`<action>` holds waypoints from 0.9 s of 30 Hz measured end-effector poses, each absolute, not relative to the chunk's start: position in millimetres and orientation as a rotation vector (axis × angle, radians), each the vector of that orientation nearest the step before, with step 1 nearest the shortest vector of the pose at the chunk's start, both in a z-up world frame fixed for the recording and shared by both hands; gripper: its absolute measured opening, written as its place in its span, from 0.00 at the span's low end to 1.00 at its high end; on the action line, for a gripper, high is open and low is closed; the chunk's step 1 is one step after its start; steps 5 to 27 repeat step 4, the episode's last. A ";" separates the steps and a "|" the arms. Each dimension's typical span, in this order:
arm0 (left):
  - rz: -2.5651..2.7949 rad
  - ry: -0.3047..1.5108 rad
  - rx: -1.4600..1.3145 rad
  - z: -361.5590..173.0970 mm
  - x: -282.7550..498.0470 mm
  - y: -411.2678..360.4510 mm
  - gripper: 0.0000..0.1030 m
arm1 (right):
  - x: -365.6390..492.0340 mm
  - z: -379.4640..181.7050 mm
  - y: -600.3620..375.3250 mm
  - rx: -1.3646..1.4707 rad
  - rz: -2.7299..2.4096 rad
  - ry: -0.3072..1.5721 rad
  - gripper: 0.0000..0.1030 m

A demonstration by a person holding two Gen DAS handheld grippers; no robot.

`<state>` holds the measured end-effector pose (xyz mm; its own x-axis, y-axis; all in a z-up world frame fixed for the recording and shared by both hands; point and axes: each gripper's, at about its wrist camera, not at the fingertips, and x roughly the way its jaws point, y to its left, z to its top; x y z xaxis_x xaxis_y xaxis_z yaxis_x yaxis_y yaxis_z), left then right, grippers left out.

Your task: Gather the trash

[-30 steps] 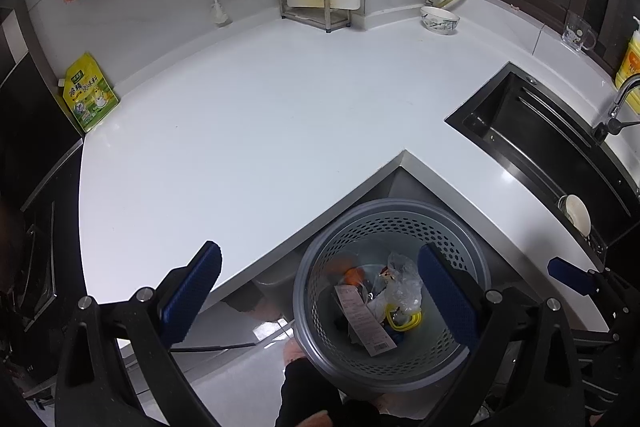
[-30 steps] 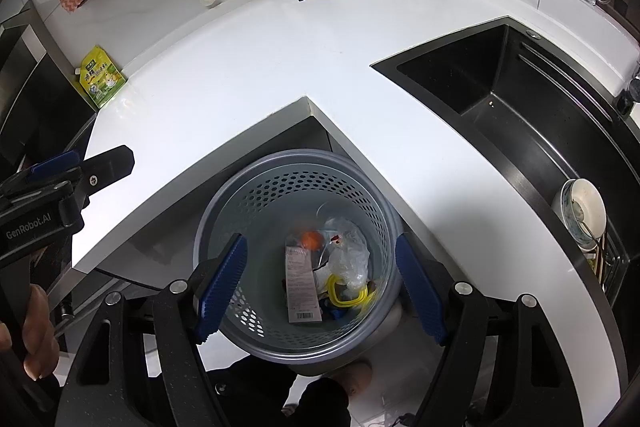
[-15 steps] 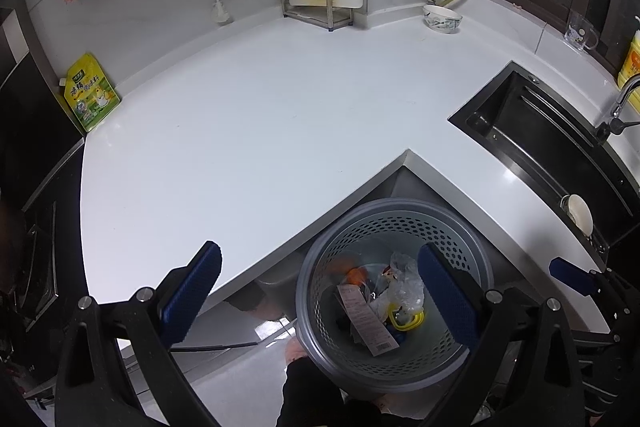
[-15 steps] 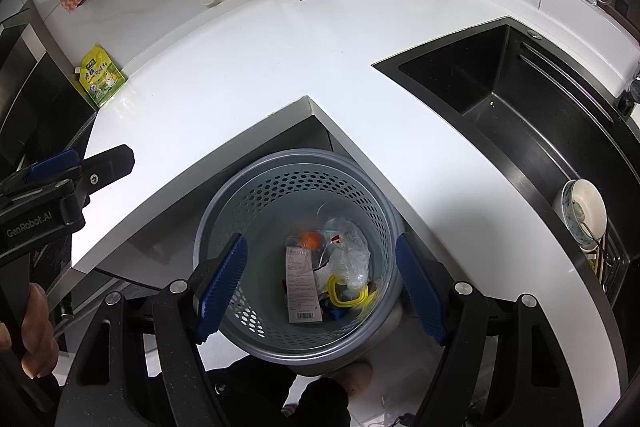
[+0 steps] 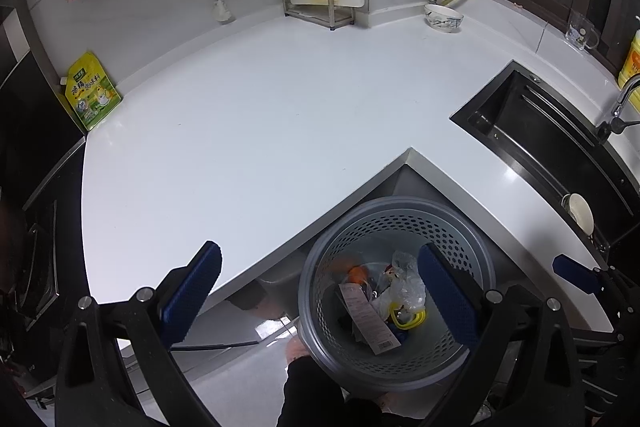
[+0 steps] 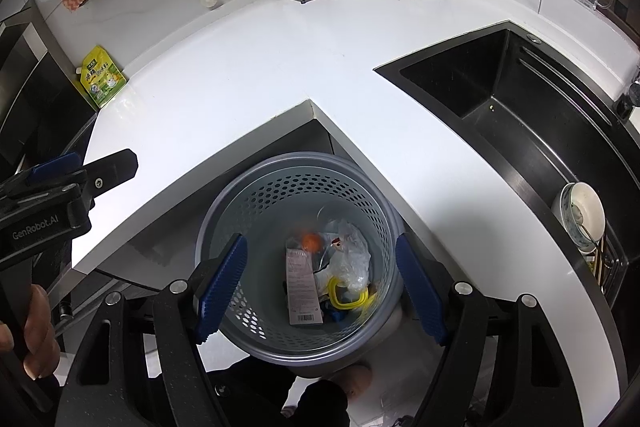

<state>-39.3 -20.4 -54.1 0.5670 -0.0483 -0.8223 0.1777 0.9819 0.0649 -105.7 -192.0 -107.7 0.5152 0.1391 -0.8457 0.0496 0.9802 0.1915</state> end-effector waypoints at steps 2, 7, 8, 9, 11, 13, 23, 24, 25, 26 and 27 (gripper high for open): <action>-0.133 0.963 0.146 -54.9 -39.6 -19.8 0.94 | -106.2 -107.7 -191.4 0.200 0.054 1.030 0.71; -0.134 0.963 0.146 -54.8 -40.5 -19.1 0.94 | -106.1 -107.6 -191.5 0.200 0.055 1.030 0.71; -0.134 0.963 0.146 -54.8 -40.5 -19.1 0.94 | -106.1 -107.6 -191.5 0.200 0.055 1.030 0.71; -0.134 0.963 0.146 -54.8 -40.5 -19.1 0.94 | -106.1 -107.6 -191.5 0.200 0.055 1.030 0.71; -0.134 0.963 0.146 -54.8 -40.5 -19.1 0.94 | -106.1 -107.6 -191.5 0.200 0.055 1.030 0.71; -0.134 0.963 0.146 -54.8 -40.5 -19.1 0.94 | -106.1 -107.6 -191.5 0.200 0.055 1.030 0.71; -0.134 0.963 0.146 -54.8 -40.5 -19.1 0.94 | -106.1 -107.6 -191.5 0.200 0.055 1.030 0.71; -0.134 0.963 0.146 -54.8 -40.5 -19.1 0.94 | -106.1 -107.6 -191.5 0.200 0.055 1.030 0.71; -0.134 0.963 0.146 -54.8 -40.5 -19.1 0.94 | -106.1 -107.6 -191.5 0.200 0.055 1.030 0.71; -0.134 0.963 0.146 -54.8 -40.5 -19.1 0.94 | -106.1 -107.6 -191.5 0.200 0.055 1.030 0.71; -0.134 0.963 0.146 -54.8 -40.5 -19.1 0.94 | -106.1 -107.6 -191.5 0.200 0.055 1.030 0.71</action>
